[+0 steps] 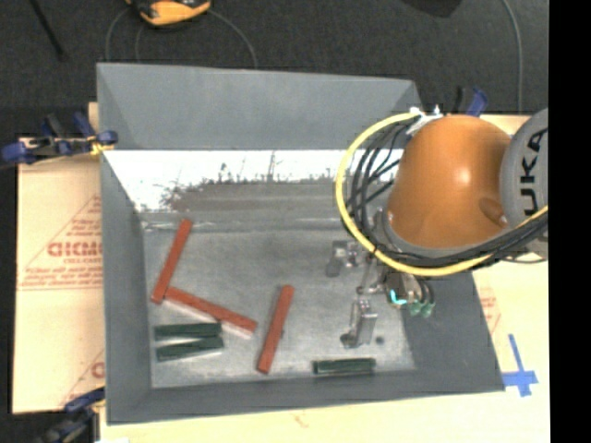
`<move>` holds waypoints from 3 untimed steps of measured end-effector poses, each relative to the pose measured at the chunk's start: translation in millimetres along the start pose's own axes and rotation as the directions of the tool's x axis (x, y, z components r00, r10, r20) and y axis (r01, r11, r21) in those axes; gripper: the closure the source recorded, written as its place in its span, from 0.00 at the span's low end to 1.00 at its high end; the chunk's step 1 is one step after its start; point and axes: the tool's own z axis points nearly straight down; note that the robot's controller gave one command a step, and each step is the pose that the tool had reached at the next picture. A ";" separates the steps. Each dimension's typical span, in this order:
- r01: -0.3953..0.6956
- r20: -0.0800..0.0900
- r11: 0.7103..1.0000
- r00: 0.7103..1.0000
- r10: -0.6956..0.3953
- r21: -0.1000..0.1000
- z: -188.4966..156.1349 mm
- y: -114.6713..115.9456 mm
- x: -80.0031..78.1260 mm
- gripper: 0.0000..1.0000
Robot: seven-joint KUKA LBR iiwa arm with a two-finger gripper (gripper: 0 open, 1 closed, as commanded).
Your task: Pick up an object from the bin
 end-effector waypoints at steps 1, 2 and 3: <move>0.000 0.008 1.000 1.000 0.000 0.000 -3.9 0.1 -1.5 0.00; 0.158 0.011 0.988 0.987 -0.158 0.002 48.5 13.6 -11.5 0.00; 0.463 0.008 0.886 0.886 -0.463 0.004 73.9 37.9 -47.5 0.00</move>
Offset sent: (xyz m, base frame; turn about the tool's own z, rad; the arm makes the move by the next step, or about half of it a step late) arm 0.0294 0.0463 -0.1687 -0.5240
